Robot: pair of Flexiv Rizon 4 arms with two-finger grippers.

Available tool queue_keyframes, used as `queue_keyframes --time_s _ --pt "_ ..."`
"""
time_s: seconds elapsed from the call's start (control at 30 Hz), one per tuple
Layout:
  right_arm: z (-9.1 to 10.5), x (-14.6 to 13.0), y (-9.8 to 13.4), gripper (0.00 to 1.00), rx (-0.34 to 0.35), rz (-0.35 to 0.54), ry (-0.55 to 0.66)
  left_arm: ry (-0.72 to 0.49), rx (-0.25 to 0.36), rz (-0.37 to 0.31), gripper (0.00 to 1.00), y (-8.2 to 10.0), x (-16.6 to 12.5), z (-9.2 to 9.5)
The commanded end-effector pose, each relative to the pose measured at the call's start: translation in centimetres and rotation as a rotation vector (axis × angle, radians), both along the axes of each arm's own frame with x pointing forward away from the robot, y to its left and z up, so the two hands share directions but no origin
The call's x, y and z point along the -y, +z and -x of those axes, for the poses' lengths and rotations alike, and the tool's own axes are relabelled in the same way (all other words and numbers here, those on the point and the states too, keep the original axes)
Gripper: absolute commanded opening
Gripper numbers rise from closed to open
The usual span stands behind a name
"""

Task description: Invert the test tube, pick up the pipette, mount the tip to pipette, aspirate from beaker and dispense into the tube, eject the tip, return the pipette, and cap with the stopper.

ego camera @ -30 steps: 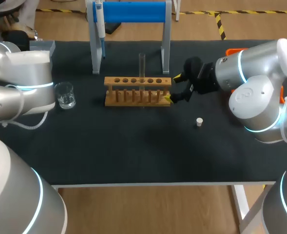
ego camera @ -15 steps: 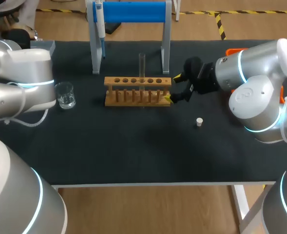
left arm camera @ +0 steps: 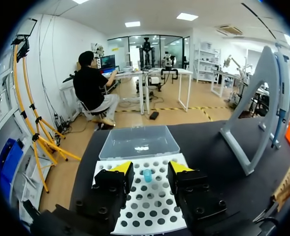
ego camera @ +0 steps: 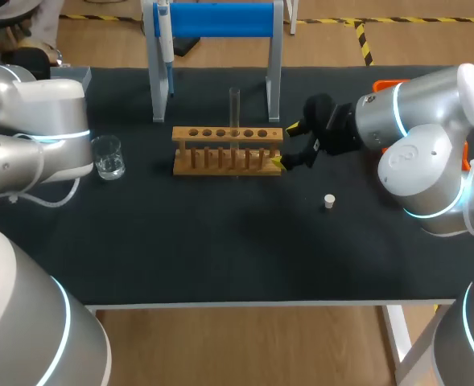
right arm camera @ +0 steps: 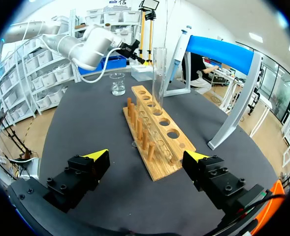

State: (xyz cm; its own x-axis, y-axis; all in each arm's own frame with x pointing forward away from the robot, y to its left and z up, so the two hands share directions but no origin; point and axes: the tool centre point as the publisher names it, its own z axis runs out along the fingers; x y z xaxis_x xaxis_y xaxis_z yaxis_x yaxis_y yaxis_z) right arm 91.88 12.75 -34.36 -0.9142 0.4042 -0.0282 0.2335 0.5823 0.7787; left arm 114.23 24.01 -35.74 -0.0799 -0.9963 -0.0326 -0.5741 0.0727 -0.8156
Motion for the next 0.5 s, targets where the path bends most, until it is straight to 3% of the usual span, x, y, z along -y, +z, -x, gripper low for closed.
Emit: queue_keyframes --time_s 0.03,0.5 --pt "-0.01 0.02 0.05 1.0 -0.002 0.002 0.0 0.004 0.002 0.001 0.44 -0.47 0.04 -0.32" --pt "-0.01 0.02 0.05 1.0 -0.002 0.002 0.0 0.006 0.0 0.002 0.42 -0.77 -0.21 -0.37"
